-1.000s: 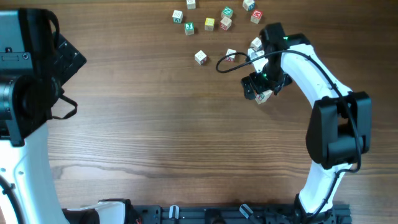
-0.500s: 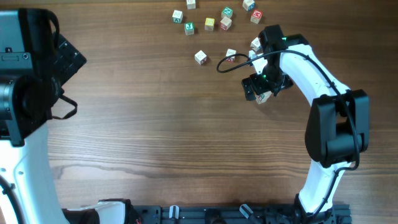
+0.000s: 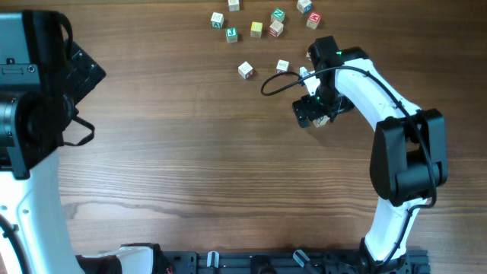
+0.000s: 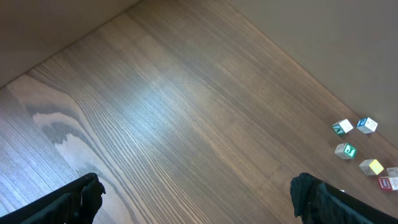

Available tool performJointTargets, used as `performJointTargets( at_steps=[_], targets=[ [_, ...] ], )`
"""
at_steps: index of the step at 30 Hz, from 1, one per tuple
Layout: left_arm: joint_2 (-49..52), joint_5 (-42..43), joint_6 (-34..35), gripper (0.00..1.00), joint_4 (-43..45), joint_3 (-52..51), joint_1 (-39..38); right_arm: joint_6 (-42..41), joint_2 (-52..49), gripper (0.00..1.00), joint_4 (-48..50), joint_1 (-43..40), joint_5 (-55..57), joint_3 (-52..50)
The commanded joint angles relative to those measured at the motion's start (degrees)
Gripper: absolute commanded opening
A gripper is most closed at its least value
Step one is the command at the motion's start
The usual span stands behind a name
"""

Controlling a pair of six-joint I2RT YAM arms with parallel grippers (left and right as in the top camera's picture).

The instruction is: Form a tower

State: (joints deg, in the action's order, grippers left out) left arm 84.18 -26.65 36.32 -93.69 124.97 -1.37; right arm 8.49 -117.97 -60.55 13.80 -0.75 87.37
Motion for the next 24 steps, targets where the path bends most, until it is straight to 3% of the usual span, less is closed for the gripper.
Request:
performJointTargets(
  at_steps=[1, 9, 20, 24],
  targets=[
    [0.4, 0.2, 0.2, 1.00, -0.1, -0.1, 0.4, -1.1, -1.1, 0.94, 0.3, 0.0, 1.6, -0.5],
    [0.4, 0.2, 0.2, 1.00, -0.2, -0.1, 0.4, -1.1, -1.1, 0.85, 2.2, 0.0, 1.6, -2.7],
    [0.4, 0.2, 0.2, 1.00, -0.3, -0.1, 0.4, -1.1, -1.1, 0.64, 2.3, 0.0, 1.6, -2.7],
    [0.4, 0.2, 0.2, 1.00, -0.3, -0.1, 0.4, -1.1, -1.1, 0.62, 2.3, 0.0, 1.6, -2.7]
  ],
)
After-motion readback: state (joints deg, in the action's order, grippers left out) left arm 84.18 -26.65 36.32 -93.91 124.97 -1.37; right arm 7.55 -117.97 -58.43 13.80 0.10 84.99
